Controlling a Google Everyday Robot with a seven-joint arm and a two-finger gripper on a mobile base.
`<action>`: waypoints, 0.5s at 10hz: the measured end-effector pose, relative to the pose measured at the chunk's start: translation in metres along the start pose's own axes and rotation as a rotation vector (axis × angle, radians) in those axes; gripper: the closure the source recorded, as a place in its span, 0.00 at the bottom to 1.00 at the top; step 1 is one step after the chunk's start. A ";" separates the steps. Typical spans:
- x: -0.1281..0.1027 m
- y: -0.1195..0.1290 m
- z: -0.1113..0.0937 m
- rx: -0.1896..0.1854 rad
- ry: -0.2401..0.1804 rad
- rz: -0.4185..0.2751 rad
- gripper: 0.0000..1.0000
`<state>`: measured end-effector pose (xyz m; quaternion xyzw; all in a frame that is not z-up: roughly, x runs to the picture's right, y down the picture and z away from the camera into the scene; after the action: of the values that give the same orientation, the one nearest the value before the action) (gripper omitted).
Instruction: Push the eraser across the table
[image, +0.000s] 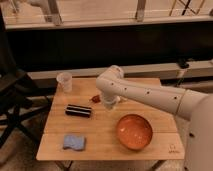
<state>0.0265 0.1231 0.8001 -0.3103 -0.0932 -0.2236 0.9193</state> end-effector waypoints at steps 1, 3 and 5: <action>-0.001 -0.001 0.002 -0.008 0.002 -0.002 0.77; -0.002 -0.004 0.005 -0.011 0.001 -0.005 0.95; -0.014 -0.015 0.016 -0.017 -0.002 -0.028 1.00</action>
<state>0.0066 0.1274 0.8163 -0.3171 -0.0964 -0.2372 0.9132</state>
